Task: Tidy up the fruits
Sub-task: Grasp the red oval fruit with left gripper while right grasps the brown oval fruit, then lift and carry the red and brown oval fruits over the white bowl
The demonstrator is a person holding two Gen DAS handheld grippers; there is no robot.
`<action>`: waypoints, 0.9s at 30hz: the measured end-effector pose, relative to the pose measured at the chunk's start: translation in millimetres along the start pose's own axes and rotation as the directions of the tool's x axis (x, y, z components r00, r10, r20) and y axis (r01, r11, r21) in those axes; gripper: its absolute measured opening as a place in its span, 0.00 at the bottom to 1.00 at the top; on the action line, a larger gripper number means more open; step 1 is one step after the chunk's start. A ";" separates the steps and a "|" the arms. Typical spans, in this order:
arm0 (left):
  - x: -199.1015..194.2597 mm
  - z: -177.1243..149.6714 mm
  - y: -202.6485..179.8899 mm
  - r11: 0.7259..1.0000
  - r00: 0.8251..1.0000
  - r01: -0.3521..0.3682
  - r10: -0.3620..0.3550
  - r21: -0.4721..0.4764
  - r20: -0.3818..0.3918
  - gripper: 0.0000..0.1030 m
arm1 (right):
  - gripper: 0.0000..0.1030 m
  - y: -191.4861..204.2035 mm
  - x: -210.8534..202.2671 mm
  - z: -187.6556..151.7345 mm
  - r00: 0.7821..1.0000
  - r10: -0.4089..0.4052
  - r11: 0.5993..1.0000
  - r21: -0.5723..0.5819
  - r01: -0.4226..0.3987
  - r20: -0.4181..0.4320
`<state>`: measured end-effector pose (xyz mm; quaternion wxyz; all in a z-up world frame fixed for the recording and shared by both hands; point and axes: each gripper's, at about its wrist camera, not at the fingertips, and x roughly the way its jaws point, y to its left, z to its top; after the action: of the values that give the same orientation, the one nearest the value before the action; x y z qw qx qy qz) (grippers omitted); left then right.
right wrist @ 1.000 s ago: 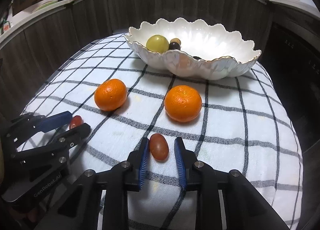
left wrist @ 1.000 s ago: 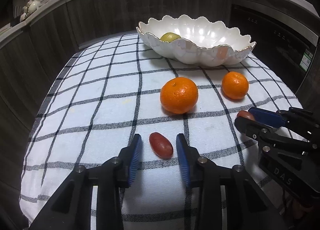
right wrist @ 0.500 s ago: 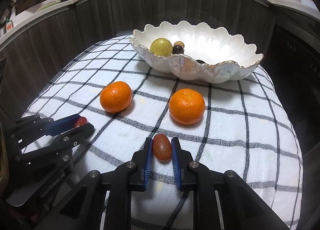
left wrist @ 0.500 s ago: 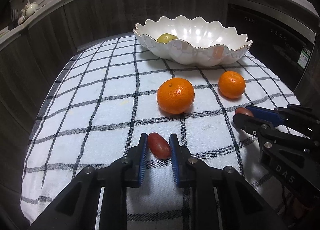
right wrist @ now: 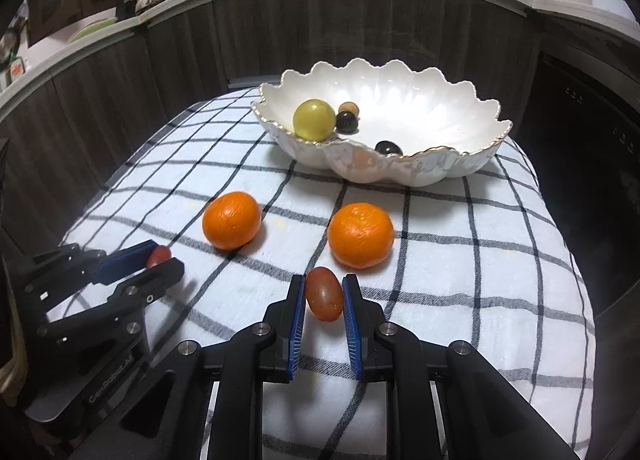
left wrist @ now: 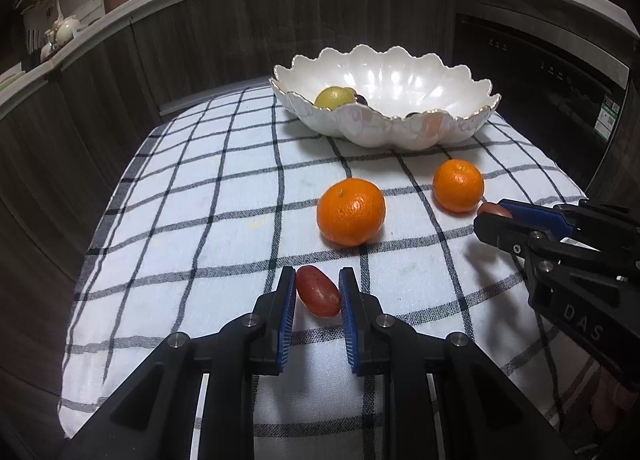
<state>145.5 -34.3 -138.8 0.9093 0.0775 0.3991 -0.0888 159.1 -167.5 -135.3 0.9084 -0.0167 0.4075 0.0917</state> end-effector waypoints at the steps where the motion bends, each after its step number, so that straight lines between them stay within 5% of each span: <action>1: -0.8 0.7 0.7 1.000 1.000 -0.001 0.001 -0.002 0.001 0.22 | 0.20 -0.7 -0.5 1.2 1.000 0.000 1.000 0.003 0.000 0.001; 27: -21.0 57.9 1.8 0.999 0.996 -0.001 0.004 -0.037 0.087 0.22 | 0.20 -13.1 -26.9 50.6 0.996 -0.028 1.000 0.003 0.028 0.081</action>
<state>173.2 -42.7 -84.4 0.9272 0.0572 0.3606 -0.0835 181.3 -179.1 -82.1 0.9255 -0.0177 0.3700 0.0792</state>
